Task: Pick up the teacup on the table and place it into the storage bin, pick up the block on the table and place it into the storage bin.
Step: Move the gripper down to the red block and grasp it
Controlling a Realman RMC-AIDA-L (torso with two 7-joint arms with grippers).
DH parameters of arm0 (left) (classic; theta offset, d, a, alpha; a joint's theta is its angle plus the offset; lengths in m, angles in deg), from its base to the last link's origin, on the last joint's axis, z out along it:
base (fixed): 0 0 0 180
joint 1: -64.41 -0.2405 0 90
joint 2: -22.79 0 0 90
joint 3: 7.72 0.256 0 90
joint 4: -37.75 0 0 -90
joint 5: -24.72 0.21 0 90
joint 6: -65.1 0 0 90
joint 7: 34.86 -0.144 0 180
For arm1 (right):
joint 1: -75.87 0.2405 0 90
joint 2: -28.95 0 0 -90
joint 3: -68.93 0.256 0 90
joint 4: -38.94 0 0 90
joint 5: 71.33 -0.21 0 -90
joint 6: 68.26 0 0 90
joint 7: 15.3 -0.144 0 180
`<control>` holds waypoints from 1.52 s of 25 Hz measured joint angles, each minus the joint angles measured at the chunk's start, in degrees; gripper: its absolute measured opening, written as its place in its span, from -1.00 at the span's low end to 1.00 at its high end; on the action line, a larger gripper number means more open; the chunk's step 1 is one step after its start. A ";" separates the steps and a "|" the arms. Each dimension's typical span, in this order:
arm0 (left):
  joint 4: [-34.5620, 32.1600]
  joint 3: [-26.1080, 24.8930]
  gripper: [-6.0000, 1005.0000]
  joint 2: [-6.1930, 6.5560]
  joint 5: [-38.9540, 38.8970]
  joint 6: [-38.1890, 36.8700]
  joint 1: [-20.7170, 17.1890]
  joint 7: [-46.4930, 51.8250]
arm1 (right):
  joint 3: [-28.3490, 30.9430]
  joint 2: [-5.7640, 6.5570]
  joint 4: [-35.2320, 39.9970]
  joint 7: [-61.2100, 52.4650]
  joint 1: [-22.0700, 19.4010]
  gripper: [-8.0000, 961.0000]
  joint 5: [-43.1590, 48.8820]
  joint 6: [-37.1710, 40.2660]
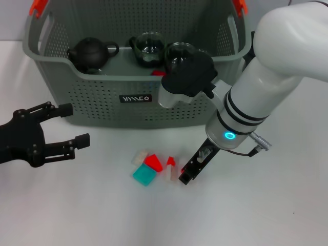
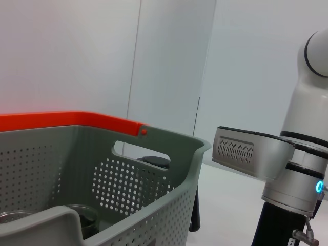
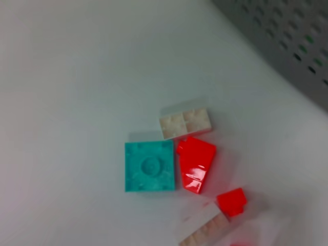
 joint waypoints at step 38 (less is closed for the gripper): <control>-0.01 0.00 0.77 -0.02 -0.34 0.09 0.07 -0.02 | -1.93 -0.20 -0.79 0.08 0.95 -0.28 -0.04 -1.74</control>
